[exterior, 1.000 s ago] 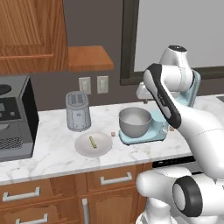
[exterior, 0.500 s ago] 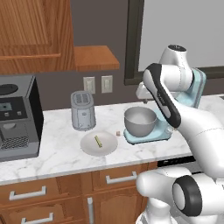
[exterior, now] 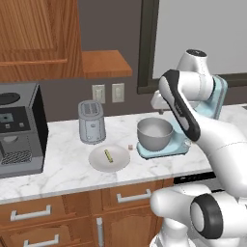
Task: Add butter and sugar cubes to the stand mixer bowl and then turn on the stand mixer to begin making frosting.
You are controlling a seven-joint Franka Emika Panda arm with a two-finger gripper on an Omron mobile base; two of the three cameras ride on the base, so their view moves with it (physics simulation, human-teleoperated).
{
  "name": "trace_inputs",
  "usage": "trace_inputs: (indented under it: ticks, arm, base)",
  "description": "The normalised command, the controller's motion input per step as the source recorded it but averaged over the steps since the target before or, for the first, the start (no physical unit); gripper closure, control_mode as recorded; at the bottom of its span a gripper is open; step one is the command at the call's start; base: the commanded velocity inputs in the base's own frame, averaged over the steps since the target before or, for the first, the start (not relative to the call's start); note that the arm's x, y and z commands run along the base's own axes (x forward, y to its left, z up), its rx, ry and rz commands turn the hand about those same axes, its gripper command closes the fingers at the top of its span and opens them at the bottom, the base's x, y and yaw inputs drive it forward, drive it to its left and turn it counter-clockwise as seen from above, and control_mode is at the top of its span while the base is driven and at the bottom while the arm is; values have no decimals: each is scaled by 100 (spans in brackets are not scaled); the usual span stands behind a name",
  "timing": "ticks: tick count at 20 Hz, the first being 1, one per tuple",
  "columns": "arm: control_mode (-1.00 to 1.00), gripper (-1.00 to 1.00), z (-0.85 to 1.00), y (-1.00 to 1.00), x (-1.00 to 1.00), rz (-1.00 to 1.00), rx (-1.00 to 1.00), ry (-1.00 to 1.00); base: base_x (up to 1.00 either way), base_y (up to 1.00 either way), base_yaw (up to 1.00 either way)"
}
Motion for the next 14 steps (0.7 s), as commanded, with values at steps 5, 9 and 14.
trace_inputs:
  ticks: [5, 9, 14]
  arm:
    - [-100, -100, 0, -63, -27, 0, 0, -5]
    - [-100, -100, 0, -89, -16, 0, 4, -4]
    - [-100, -100, -7, -86, -12, 0, 8, 0]
  base:
    - [0, 0, 0]
    - [0, 0, 0]
    - [0, 0, 0]
